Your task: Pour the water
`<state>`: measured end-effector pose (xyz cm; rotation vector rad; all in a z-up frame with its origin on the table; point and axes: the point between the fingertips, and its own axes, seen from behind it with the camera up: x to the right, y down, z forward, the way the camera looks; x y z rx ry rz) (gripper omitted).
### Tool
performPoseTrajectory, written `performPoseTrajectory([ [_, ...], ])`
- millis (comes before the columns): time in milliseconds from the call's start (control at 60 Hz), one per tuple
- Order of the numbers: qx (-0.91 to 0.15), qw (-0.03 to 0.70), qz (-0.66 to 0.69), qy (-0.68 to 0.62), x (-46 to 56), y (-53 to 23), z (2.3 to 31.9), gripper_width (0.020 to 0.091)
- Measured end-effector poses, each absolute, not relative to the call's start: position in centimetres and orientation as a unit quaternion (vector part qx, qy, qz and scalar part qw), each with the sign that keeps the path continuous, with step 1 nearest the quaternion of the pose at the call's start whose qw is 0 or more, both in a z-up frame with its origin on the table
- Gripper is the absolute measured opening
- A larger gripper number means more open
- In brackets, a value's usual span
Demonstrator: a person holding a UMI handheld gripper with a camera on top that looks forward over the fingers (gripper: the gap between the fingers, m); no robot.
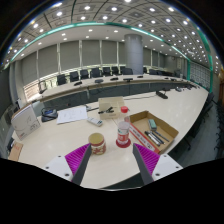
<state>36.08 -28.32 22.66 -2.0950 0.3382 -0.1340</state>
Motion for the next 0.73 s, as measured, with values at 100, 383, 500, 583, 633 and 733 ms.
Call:
performPoseTrajectory([
  [100, -0.867, 0.476, -0.058, 0.133, 32.5, -33.0, 24.7, 0.0857],
  [383, -0.883, 0.458, -0.070, 0.074, 25.5, -40.8, 26.1, 0.0860],
  [500, -0.887, 0.452, -0.070, 0.063, 24.2, -42.2, 26.1, 0.0856],
  [583, -0.880, 0.465, -0.084, 0.052, 23.9, -42.7, 26.9, 0.0860],
  [633, -0.878, 0.468, -0.085, 0.050, 23.7, -42.7, 26.9, 0.0859],
  [733, -0.879, 0.467, -0.090, 0.046, 23.5, -42.8, 27.2, 0.0859],
])
